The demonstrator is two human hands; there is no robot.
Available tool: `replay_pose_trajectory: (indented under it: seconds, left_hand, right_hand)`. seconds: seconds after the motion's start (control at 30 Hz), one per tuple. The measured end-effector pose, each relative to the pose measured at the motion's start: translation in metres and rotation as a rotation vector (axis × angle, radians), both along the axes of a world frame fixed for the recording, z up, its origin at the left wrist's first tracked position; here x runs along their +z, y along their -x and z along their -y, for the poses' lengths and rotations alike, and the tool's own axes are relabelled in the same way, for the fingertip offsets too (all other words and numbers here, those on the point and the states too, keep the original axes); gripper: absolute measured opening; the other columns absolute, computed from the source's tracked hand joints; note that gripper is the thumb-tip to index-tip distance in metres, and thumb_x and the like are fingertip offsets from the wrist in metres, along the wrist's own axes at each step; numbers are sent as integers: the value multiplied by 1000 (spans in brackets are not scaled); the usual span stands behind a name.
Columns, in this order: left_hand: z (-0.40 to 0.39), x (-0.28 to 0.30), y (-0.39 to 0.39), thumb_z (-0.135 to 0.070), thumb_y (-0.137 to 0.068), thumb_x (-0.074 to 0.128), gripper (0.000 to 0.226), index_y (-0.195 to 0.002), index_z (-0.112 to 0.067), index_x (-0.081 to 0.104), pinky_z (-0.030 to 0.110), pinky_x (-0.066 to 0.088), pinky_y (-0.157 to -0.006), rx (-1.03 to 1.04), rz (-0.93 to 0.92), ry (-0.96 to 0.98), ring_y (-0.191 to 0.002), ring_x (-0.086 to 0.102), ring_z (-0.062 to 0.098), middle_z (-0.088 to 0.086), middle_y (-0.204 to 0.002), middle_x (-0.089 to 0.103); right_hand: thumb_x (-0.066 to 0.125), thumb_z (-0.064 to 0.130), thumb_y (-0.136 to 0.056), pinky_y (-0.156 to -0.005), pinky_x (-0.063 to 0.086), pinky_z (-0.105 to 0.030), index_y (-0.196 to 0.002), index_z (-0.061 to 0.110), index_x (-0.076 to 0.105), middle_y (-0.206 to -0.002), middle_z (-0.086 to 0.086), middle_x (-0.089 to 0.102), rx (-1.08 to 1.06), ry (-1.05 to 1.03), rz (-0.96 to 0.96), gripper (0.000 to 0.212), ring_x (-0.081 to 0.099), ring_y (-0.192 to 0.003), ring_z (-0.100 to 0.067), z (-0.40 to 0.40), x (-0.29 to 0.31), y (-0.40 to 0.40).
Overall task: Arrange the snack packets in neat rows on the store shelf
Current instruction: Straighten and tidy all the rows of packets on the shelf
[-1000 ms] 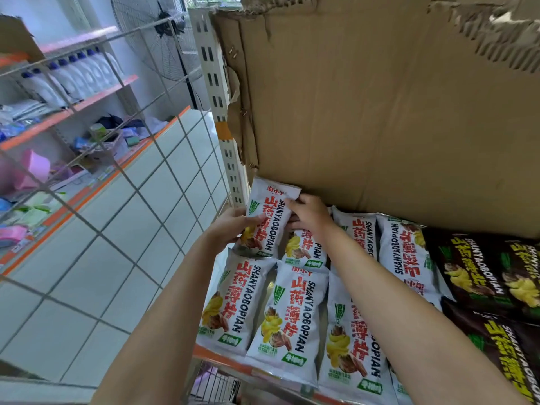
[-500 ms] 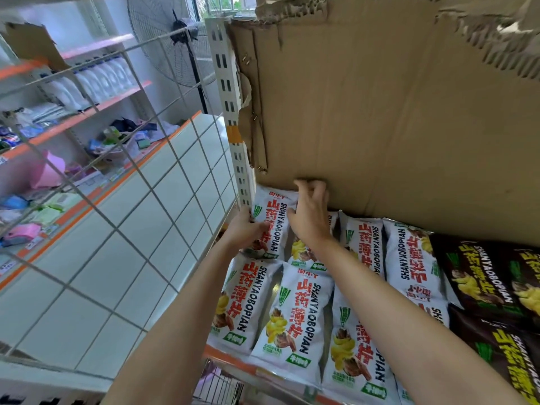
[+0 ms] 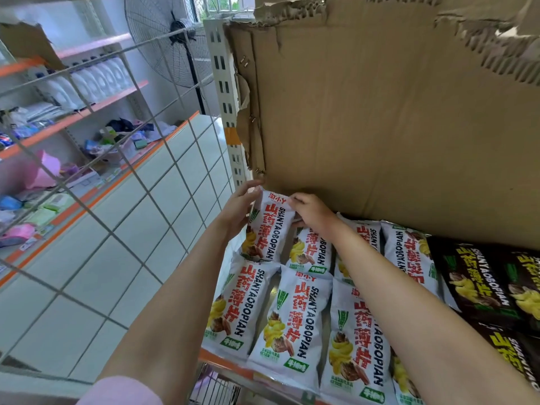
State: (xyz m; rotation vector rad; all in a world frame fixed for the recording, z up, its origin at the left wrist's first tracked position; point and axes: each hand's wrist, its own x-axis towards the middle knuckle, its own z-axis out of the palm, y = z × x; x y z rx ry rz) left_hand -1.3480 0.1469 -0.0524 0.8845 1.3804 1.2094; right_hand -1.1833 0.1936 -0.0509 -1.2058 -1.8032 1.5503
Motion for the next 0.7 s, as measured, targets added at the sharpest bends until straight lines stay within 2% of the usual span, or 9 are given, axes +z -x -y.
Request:
replay_pose_trajectory:
  seconds: [0.1, 0.2, 0.27, 0.33, 0.43, 0.5, 0.57, 0.63, 0.7]
  left_hand:
    - [-8, 1, 0, -13, -94, 52, 8, -88, -13, 55, 32, 53, -73, 113, -100, 14, -91, 61, 27, 13, -94, 61]
    - [-17, -5, -5, -13, -90, 57, 12, -79, -11, 60, 36, 56, -73, 265, -333, 55, -87, 66, 26, 15, -92, 66]
    - [-20, -10, -9, -17, -90, 58, 8, -86, -12, 62, 39, 56, -80, 343, -461, 102, -91, 64, 25, 12, -98, 66]
    - [-17, -10, -9, -19, -92, 54, 9, -97, -11, 56, 40, 55, -83, 349, -457, 130, -89, 61, 24, 13, -104, 62]
    - [0, -9, -7, -18, -95, 47, 19, -112, -10, 50, 41, 53, -82, 260, -435, 134, -94, 58, 26, 17, -118, 57]
    - [17, -9, -11, -16, -92, 53, 34, -125, -12, 47, 36, 51, -82, 152, -548, 103, -100, 56, 22, 11, -129, 50]
    - [31, -9, -18, -19, -88, 62, 50, -134, -16, 42, 37, 48, -92, -24, -712, 79, -115, 51, 22, 6, -139, 40]
    - [39, -12, -24, -25, -84, 67, 63, -139, -20, 37, 37, 37, -105, -181, -883, 96, -127, 41, 24, 5, -143, 33]
    - [41, -14, -25, -28, -83, 68, 68, -141, -22, 34, 32, 31, -104, -208, -928, 133, -129, 37, 23, 5, -143, 33]
  right_hand:
    - [48, 13, -96, -72, 55, -37, -101, 7, 51, -104, -19, 61, -176, 89, -97, 9, 62, -85, -25, -4, -4, -1]
    - [57, 12, -91, -58, 54, -28, -100, 3, 54, -100, -15, 62, -295, -64, 30, 13, 63, -80, -23, -5, -9, 5]
    - [58, 15, -91, -64, 55, -33, -104, -2, 56, -98, -15, 63, -308, -249, 194, 21, 65, -83, -28, -3, -12, 7]
    - [57, 18, -91, -78, 49, -36, -111, -2, 55, -107, -19, 61, -269, -405, 356, 28, 61, -95, -33, 0, -14, 5]
    - [57, 20, -90, -85, 42, -35, -117, 2, 55, -117, -19, 50, -191, -593, 450, 32, 52, -105, -34, 10, -17, -1]
    - [57, 25, -90, -94, 40, -38, -123, 9, 56, -125, -14, 50, -82, -675, 459, 37, 47, -114, -31, 15, -21, -3]
    - [52, 33, -93, -103, 31, -38, -133, 17, 50, -137, -6, 47, 53, -686, 553, 43, 40, -125, -26, 17, -25, -1]
    - [46, 36, -95, -107, 23, -37, -138, 21, 44, -145, -1, 40, 128, -665, 658, 46, 33, -132, -22, 16, -27, 2]
    - [46, 34, -95, -107, 24, -37, -138, 21, 44, -146, -2, 39, 166, -630, 685, 45, 33, -132, -22, 14, -25, 2]
